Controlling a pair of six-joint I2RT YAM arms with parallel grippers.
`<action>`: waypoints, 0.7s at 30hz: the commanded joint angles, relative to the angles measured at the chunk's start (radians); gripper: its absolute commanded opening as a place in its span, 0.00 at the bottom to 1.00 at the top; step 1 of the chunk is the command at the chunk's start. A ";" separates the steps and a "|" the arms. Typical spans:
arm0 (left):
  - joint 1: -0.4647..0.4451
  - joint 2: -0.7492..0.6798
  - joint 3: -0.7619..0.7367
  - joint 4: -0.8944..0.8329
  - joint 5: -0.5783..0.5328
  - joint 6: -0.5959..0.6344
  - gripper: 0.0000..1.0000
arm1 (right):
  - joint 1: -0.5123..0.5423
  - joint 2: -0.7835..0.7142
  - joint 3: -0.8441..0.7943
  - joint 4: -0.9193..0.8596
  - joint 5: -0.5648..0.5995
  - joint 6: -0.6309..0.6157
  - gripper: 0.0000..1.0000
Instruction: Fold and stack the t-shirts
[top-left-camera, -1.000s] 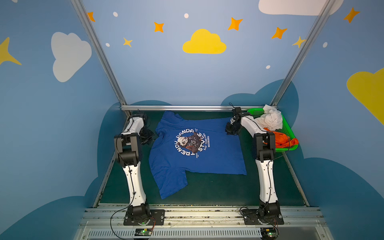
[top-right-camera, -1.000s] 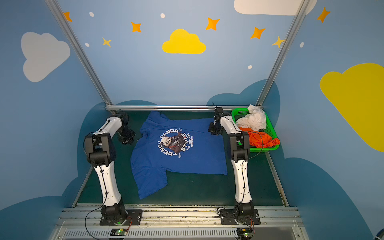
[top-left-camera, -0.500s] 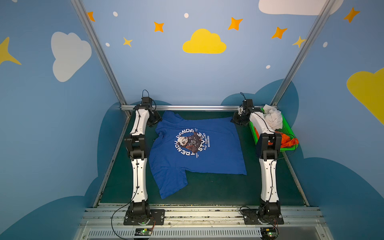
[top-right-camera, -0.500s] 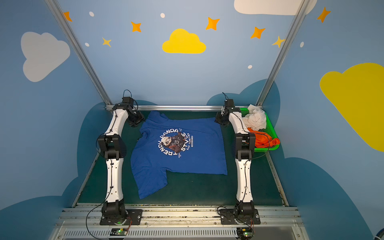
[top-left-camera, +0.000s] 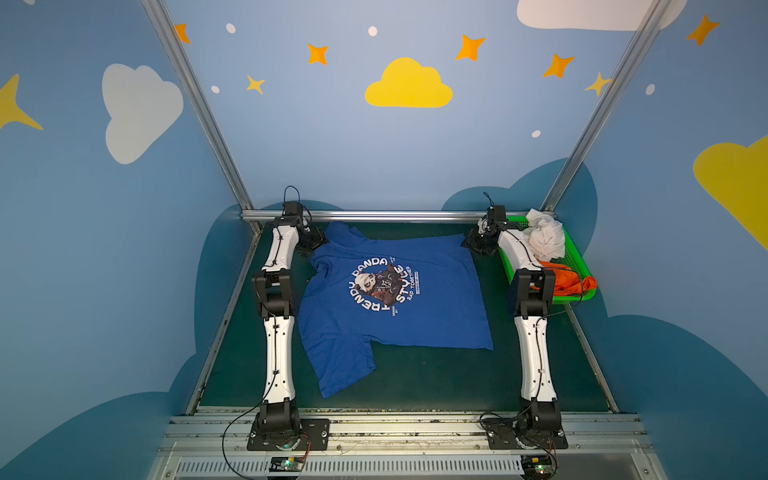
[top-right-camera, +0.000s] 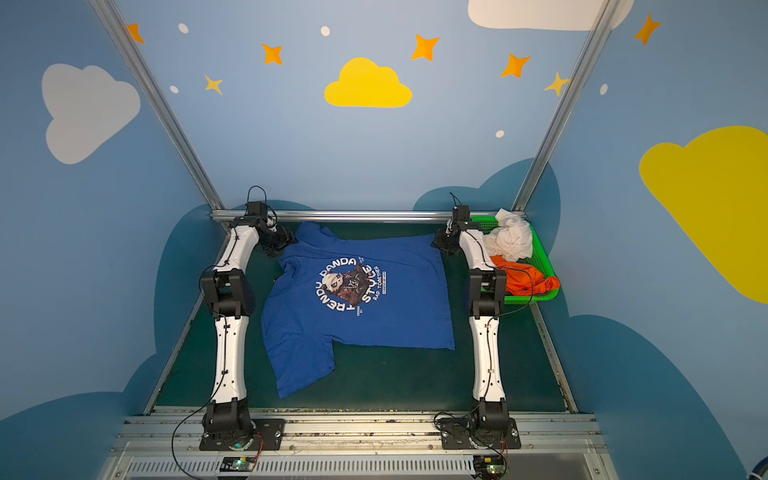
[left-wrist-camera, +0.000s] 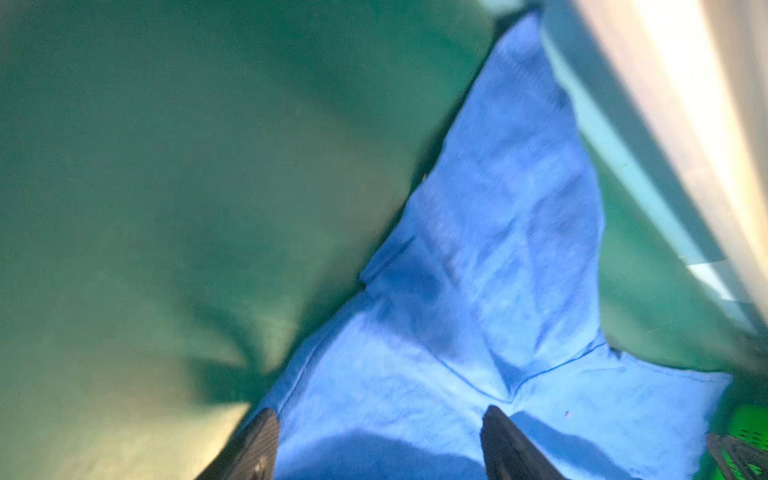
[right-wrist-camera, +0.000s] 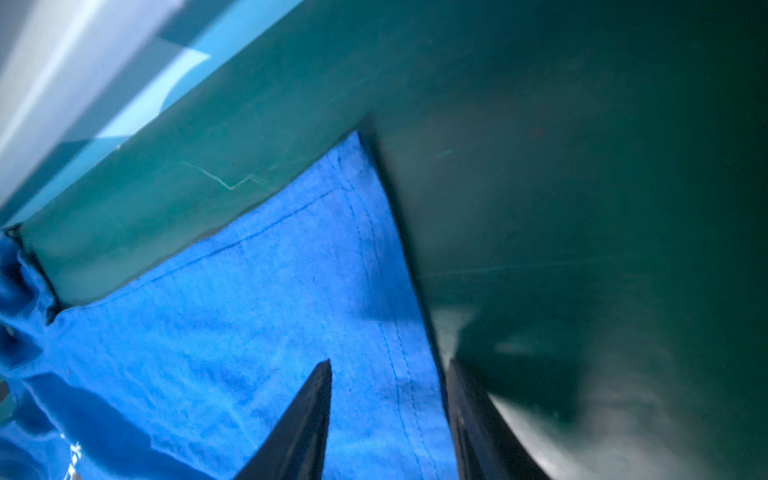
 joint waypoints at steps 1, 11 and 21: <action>0.018 0.047 0.022 0.032 0.078 -0.021 0.81 | -0.005 0.031 0.020 -0.037 0.031 0.019 0.52; 0.013 0.096 0.044 0.104 0.109 -0.060 0.81 | -0.012 0.068 0.020 0.023 -0.051 0.059 0.54; 0.013 0.123 0.079 0.187 0.107 -0.086 0.59 | -0.017 0.081 0.020 0.076 -0.088 0.088 0.30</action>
